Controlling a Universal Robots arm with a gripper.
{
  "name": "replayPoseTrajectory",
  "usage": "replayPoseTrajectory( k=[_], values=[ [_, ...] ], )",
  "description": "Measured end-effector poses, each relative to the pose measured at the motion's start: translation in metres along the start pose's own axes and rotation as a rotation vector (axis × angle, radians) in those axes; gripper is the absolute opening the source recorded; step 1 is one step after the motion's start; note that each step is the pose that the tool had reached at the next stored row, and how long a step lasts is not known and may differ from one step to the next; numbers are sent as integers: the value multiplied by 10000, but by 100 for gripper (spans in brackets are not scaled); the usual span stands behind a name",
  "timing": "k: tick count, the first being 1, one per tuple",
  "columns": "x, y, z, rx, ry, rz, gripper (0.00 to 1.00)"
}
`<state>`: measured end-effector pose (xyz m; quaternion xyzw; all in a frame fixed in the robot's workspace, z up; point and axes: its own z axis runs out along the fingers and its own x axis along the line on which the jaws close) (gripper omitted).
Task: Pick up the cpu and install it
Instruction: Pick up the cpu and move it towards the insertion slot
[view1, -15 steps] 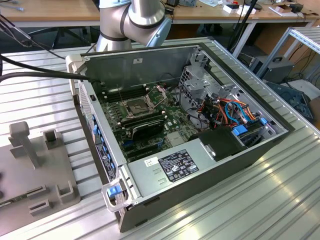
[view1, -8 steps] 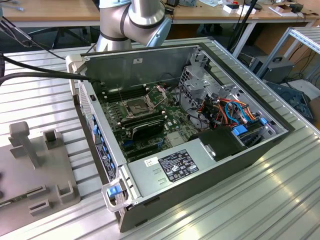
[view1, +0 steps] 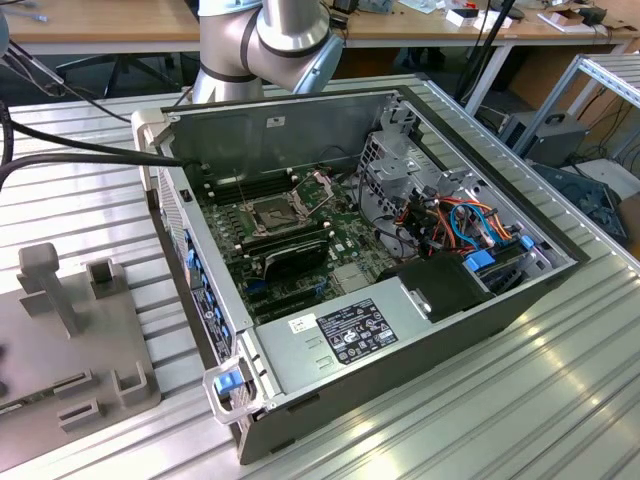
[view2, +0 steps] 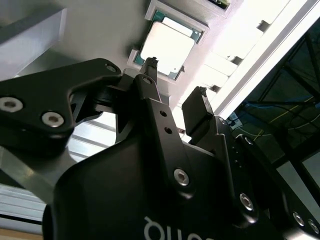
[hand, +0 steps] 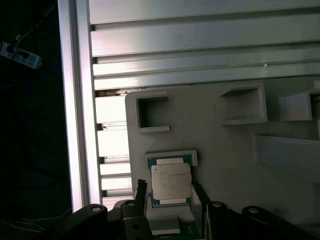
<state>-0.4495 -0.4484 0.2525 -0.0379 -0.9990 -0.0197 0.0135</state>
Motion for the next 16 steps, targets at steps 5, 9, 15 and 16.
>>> replayPoseTrajectory(
  k=[5,9,15,16],
  values=[
    [-1,-1,23,-1,-2,0,48],
    [-1,-1,43,-2,-2,0,48],
    [-3,-4,114,-1,-2,0,48],
    [-4,-5,129,-2,-2,0,48]
  ],
)
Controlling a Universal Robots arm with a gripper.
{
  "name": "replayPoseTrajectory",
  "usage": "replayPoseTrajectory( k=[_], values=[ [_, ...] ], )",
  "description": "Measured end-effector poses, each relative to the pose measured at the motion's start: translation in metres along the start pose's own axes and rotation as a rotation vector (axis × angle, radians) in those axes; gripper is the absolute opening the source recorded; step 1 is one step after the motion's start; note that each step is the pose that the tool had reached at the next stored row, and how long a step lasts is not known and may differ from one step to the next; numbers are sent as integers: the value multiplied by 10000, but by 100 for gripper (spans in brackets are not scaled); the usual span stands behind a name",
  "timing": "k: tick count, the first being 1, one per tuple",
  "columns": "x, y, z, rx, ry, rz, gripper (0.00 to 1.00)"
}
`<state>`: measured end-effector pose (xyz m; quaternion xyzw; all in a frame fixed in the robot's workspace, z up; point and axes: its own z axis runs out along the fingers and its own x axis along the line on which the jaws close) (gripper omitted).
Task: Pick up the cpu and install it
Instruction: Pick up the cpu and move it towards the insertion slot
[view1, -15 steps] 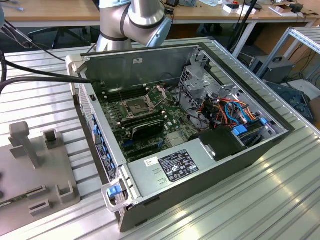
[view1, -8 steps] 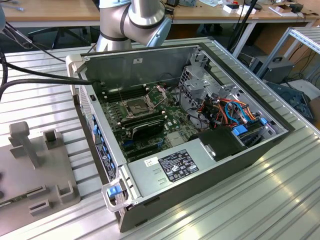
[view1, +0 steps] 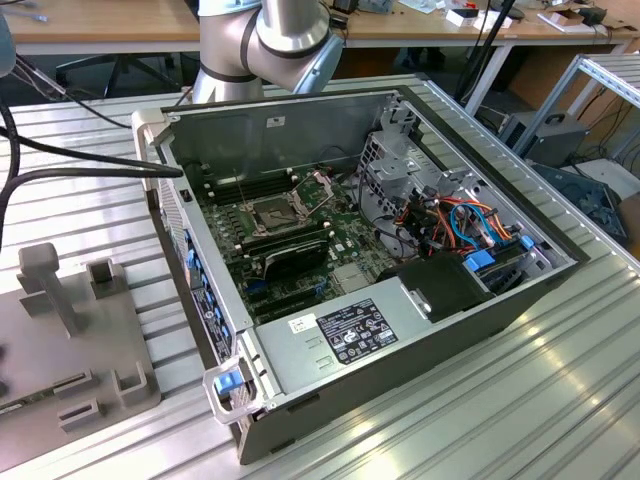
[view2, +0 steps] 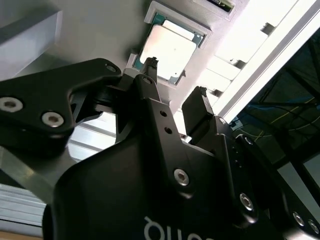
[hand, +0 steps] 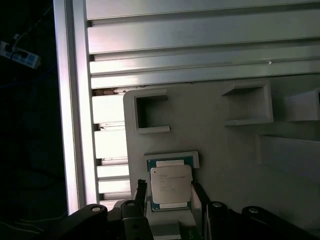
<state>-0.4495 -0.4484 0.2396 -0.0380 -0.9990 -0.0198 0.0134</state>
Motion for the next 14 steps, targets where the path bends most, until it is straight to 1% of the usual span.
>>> replayPoseTrajectory(
  k=[3,7,14],
  values=[
    [-1,-1,38,0,-1,-1,48],
    [-2,-3,61,1,-22,-22,48],
    [-1,-5,64,2,-25,-24,48]
  ],
)
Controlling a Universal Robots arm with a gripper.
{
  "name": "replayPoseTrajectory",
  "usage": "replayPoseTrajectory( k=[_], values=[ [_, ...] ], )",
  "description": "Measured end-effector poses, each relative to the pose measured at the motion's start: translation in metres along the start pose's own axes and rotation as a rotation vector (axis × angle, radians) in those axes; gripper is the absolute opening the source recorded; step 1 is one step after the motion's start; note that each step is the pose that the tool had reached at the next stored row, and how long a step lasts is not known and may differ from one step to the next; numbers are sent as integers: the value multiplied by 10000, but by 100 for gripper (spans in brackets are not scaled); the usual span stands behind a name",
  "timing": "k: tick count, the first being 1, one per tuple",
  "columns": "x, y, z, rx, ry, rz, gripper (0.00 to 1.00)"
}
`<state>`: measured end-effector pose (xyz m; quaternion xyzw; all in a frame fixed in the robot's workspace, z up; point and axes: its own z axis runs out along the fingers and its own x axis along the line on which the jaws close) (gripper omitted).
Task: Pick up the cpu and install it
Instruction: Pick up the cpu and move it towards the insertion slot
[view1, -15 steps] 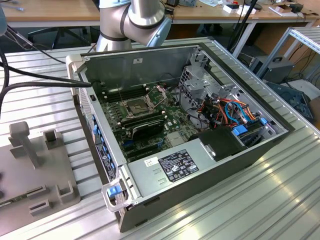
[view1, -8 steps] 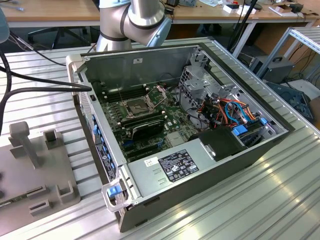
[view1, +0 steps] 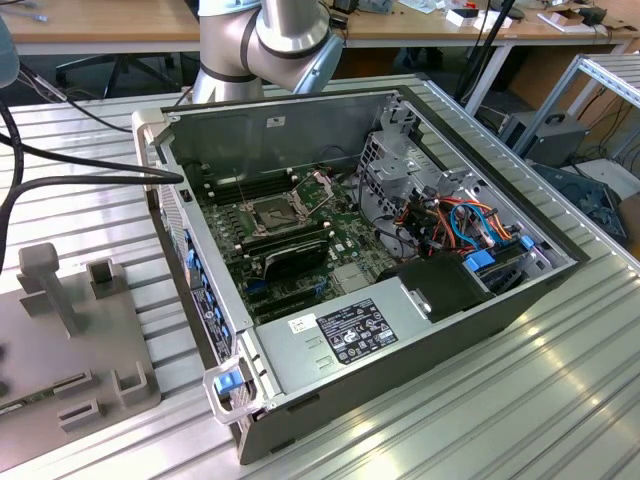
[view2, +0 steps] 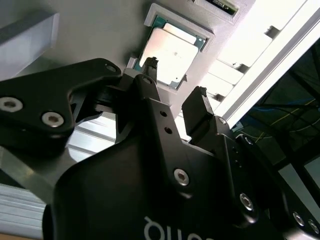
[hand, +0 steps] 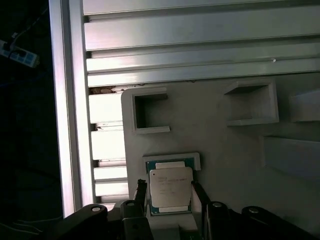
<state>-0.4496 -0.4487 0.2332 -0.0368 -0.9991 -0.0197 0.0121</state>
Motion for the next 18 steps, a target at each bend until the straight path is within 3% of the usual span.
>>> replayPoseTrajectory(
  k=[3,4,11,13,18],
  values=[
    [-1,-2,-1,1,2,-2,55],
    [-1,-2,-1,1,1,-2,62],
    [-4,-7,91,5,1,-25,62],
    [-8,-8,136,24,1,-64,62],
    [-17,-8,177,73,-1,-104,62]
  ],
)
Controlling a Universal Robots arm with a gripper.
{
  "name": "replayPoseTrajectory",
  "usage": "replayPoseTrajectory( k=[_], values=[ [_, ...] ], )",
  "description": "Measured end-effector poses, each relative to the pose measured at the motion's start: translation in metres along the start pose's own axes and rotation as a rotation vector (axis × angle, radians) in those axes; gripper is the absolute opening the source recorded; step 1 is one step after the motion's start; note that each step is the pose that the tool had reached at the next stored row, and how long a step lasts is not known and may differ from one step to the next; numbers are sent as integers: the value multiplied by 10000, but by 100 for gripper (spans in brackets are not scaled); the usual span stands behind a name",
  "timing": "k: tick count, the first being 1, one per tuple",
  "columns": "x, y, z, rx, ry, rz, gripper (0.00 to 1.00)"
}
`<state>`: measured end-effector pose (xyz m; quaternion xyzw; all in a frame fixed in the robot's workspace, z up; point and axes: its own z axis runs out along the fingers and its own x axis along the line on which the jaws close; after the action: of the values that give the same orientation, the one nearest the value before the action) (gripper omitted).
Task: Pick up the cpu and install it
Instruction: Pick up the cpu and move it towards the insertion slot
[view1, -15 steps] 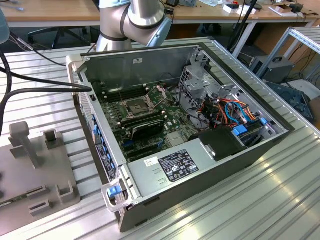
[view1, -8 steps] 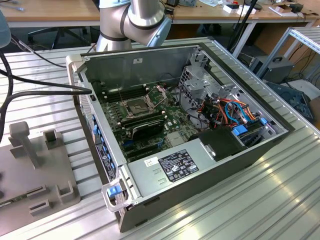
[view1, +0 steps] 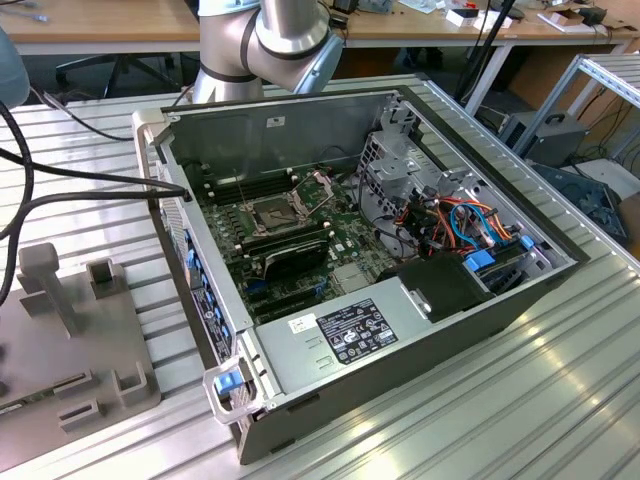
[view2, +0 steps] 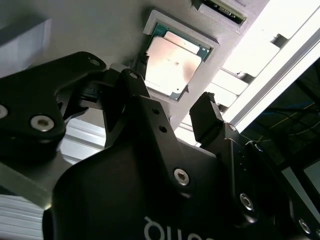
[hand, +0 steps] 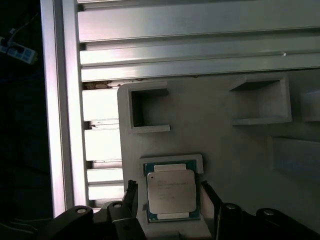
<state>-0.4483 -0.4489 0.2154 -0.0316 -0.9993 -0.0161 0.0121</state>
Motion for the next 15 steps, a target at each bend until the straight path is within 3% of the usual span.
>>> replayPoseTrajectory(
  k=[15],
  values=[
    [-34,-1,76,30,1,-8,62]
  ],
)
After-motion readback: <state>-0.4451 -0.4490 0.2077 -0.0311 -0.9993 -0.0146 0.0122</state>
